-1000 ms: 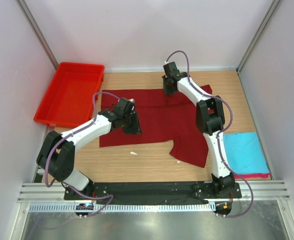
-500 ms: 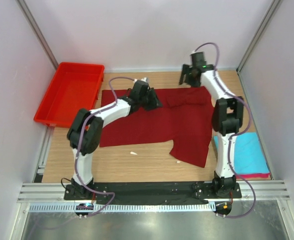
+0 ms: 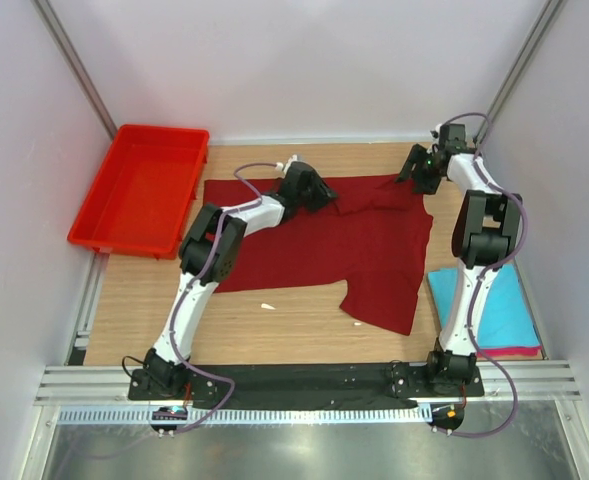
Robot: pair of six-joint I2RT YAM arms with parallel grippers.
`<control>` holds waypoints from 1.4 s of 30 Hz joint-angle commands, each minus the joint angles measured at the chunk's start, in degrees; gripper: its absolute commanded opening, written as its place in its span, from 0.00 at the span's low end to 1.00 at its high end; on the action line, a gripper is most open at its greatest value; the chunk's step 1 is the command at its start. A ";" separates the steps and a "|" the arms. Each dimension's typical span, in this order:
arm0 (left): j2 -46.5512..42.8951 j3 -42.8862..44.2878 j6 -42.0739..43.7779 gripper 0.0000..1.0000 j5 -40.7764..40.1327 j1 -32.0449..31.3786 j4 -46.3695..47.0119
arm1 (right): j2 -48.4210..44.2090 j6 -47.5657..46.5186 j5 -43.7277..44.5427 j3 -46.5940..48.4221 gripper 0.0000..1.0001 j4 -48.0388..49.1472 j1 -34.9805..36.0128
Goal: Fold and stack the t-shirts
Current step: Fold the tshirt
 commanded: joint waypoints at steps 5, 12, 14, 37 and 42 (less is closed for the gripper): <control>2.40 4.87 -5.63 0.38 -1.77 0.80 5.34 | -1.42 -1.13 -6.29 -2.42 0.62 5.09 0.61; 5.48 7.94 -10.12 0.35 0.16 0.80 4.56 | 0.25 -0.60 -8.23 -1.46 0.60 5.18 0.61; 6.01 9.61 -10.04 0.34 0.95 0.80 2.02 | 1.12 -1.04 -8.06 -0.40 0.59 4.04 0.52; 0.04 10.67 -3.18 0.43 -3.53 -0.78 -7.22 | 4.82 2.74 -11.40 2.15 0.45 5.70 0.26; 1.70 10.32 -7.83 0.40 -2.03 -0.96 -8.81 | 4.64 3.53 -11.40 2.15 0.42 5.97 0.26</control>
